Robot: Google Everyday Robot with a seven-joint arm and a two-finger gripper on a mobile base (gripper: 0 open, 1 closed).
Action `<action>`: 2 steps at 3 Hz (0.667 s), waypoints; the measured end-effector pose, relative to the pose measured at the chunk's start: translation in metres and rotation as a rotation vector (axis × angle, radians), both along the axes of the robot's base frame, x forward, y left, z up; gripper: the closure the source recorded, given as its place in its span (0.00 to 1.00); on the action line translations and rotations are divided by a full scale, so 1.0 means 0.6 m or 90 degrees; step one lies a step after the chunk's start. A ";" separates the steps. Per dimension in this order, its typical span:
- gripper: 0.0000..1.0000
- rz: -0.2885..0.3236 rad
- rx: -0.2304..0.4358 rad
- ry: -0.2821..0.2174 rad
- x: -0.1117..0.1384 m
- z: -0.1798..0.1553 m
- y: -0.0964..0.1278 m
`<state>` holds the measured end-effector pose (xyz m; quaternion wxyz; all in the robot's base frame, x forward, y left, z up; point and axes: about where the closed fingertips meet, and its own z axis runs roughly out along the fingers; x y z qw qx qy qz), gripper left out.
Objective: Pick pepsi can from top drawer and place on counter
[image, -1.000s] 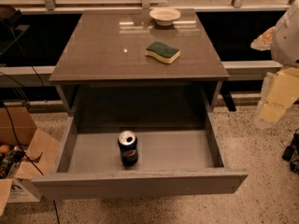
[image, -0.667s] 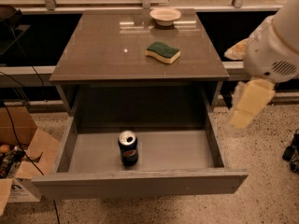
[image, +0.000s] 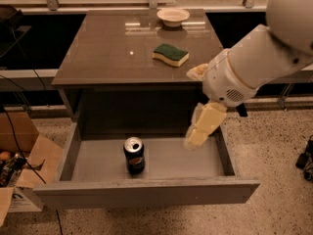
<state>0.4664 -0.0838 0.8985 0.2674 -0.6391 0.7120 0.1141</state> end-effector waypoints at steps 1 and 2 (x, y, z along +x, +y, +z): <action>0.00 0.034 0.064 0.019 0.017 -0.066 0.069; 0.00 0.033 0.070 0.017 0.022 -0.069 0.073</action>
Offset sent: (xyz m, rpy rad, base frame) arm 0.0091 0.0371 -0.0357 0.0906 0.0276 0.0487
